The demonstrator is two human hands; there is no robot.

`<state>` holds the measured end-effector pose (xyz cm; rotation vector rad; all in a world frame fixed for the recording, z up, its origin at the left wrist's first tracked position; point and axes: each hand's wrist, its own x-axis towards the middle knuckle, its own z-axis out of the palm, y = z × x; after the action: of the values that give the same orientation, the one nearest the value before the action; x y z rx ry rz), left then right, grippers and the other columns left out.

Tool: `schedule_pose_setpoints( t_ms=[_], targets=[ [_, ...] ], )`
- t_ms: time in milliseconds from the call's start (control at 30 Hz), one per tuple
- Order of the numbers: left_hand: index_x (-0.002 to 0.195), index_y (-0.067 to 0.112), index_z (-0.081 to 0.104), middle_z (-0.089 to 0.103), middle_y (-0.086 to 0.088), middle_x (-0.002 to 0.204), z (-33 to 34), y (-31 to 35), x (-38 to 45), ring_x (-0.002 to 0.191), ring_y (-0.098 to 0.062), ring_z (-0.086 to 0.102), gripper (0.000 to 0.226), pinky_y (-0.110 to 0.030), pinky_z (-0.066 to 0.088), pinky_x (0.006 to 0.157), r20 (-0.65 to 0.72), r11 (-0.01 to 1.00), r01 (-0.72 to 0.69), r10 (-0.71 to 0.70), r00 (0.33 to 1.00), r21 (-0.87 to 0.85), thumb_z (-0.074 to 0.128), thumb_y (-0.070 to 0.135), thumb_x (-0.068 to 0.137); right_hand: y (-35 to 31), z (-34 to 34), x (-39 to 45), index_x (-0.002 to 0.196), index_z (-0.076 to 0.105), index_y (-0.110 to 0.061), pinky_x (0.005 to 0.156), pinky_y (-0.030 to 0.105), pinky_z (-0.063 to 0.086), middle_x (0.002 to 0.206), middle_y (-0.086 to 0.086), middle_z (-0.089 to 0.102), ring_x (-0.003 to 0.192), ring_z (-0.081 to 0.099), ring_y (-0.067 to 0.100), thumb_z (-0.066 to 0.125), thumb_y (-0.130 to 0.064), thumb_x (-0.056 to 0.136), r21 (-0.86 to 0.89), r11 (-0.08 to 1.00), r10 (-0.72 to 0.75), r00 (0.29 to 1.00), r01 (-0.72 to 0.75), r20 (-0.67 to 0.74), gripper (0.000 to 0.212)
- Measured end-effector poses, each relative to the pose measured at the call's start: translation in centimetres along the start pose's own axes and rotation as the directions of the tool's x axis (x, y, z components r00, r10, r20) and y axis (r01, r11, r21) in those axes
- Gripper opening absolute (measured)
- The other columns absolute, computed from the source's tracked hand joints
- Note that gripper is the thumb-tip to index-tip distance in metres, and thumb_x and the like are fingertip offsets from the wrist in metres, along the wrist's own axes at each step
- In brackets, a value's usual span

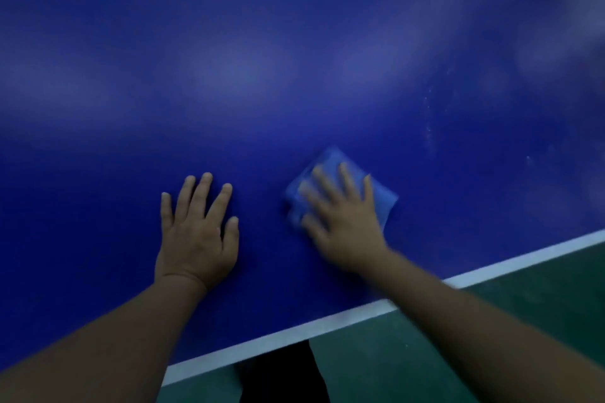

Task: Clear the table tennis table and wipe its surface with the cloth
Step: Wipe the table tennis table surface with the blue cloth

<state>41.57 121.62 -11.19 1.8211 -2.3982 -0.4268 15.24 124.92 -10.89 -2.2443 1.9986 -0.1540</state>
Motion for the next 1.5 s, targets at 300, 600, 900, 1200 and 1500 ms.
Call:
schedule_pose_setpoints(
  t_ms=[300, 600, 900, 1200, 1500],
  targets=[
    [0.151, 0.017, 0.04, 0.026, -0.012, 0.161, 0.0, 0.2, 0.0, 0.152, -0.028, 0.011, 0.066, -0.056, 0.0, 0.121, -0.01, 1.0, 0.0, 0.0, 1.0, -0.008, 0.024, 0.048, 0.094, 12.5, -3.1, -5.3, 0.157, 0.019, -0.041, 0.118, 0.064, 0.001, 0.167, -0.009, 0.006, 0.153, -0.001, 0.027, 0.024, -0.06, 0.1, 0.003, 0.694, 0.719, 0.693, -0.72, 0.04, 0.06],
    [0.15, 0.017, 0.039, 0.025, -0.011, 0.161, 0.2, 0.2, 0.0, 0.151, -0.029, 0.011, 0.064, -0.057, 0.0, 0.121, -0.011, 1.0, 0.013, -0.013, 1.0, 0.004, 0.022, 0.045, 0.096, -3.8, 1.4, -8.7, 0.149, 0.041, -0.037, 0.116, 0.067, 0.011, 0.163, -0.005, 0.027, 0.152, 0.014, 0.032, 0.036, -0.057, 0.099, -0.042, 0.993, 0.108, 0.994, -0.107, 0.017, 0.054],
    [0.152, 0.018, 0.036, 0.023, -0.011, 0.162, 0.1, 0.2, 0.1, 0.152, -0.028, 0.009, 0.067, -0.055, -0.002, 0.121, -0.005, 0.999, 0.024, -0.024, 1.0, 0.03, 0.02, 0.049, 0.095, 12.3, -3.2, -6.5, 0.158, 0.014, -0.04, 0.117, 0.066, -0.001, 0.167, -0.008, 0.004, 0.153, -0.003, 0.029, 0.021, -0.057, 0.101, 0.062, 0.45, 0.893, 0.451, -0.891, -0.011, 0.06],
    [0.155, 0.021, 0.03, 0.018, -0.009, 0.164, 0.2, 0.6, 0.0, 0.152, -0.028, 0.007, 0.07, -0.053, 0.0, 0.12, 0.019, 0.993, 0.052, -0.054, 0.998, 0.107, 0.014, 0.054, 0.095, 6.2, -0.9, -6.8, 0.15, 0.039, -0.038, 0.116, 0.067, 0.009, 0.162, -0.007, 0.027, 0.152, 0.014, 0.03, 0.03, -0.061, 0.096, -0.052, 0.982, 0.182, 0.982, -0.179, 0.052, 0.059],
    [0.146, 0.01, 0.045, 0.03, -0.015, 0.159, 1.7, 8.8, -0.3, 0.149, -0.031, 0.019, 0.068, -0.051, 0.005, 0.12, -0.088, 0.987, 0.153, -0.156, 0.984, -0.039, 0.027, 0.049, 0.093, 8.9, -1.3, -1.1, 0.151, 0.038, -0.038, 0.116, 0.067, 0.003, 0.164, -0.005, 0.025, 0.152, 0.013, 0.035, 0.033, -0.056, 0.095, 0.014, 0.943, 0.334, 0.942, -0.334, -0.045, 0.059]
  ],
)
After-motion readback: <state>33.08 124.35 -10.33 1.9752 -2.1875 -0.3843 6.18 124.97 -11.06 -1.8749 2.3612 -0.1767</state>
